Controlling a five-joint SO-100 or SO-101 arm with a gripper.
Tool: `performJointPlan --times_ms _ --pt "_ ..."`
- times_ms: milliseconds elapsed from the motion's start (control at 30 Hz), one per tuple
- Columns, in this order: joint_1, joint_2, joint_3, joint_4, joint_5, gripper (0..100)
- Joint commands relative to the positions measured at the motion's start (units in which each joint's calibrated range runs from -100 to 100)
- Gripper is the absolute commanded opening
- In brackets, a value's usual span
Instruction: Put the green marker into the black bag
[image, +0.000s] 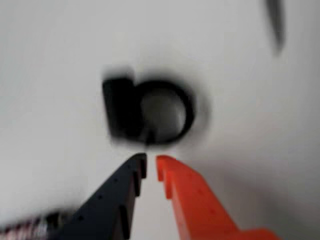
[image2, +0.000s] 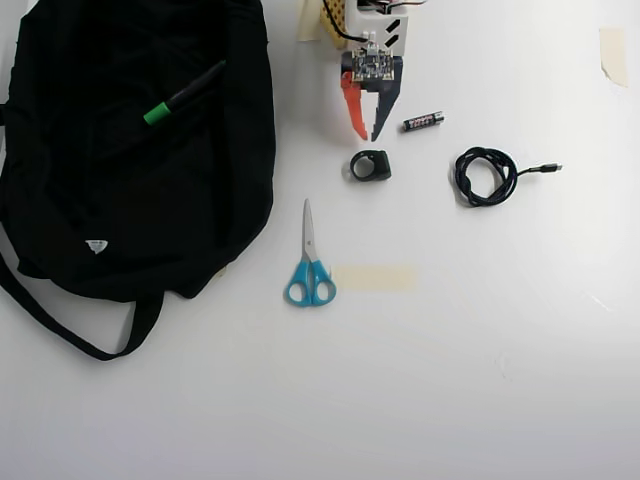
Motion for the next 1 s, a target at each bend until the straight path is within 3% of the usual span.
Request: performJointPlan --times_ms 0,433,967 --pt "0.6 -7.2 2.4 3.8 0.4 2" --pt "4.8 -18.5 2.1 32.5 0.1 2" --pt "0.8 -18.6 2.0 33.0 0.0 2"
